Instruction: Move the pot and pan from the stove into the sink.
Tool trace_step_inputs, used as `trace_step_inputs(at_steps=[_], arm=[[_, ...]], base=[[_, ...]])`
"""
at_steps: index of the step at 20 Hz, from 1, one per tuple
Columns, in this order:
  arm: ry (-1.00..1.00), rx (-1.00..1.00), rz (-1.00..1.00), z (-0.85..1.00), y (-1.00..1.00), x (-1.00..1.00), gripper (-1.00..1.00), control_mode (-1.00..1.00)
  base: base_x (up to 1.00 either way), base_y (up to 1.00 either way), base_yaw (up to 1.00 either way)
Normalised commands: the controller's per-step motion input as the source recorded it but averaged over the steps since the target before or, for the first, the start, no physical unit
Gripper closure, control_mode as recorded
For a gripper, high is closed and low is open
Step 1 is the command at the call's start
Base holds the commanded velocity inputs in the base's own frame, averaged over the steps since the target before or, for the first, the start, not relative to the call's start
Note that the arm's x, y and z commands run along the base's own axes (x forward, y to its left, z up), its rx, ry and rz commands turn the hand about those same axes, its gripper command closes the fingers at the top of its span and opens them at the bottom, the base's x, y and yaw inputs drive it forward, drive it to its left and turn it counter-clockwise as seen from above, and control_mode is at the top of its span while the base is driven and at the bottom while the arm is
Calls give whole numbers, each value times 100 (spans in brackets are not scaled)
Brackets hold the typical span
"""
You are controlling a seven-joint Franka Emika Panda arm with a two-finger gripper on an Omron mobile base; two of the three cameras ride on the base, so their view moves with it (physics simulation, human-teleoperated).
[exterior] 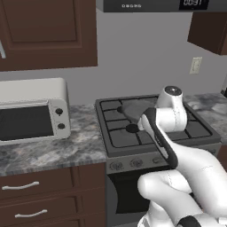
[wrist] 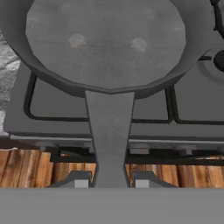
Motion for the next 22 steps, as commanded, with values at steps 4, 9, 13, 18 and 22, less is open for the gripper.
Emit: trace_step_inputs(at_steps=[4, 9, 13, 18, 22], arm=[[-13, 0, 0, 21, -1, -77, 100, -100], [-24, 0, 0, 18, 0, -88, 100, -100], [-27, 0, 0, 23, 0, -89, 100, -100], [-17, 0, 0, 11, 0, -60, 100, -100], [-9, 0, 0, 2, 0, -24, 100, -100]], base=[[0, 0, 0], [0, 0, 0], [0, 0, 0], [0, 0, 0], [0, 0, 0]])
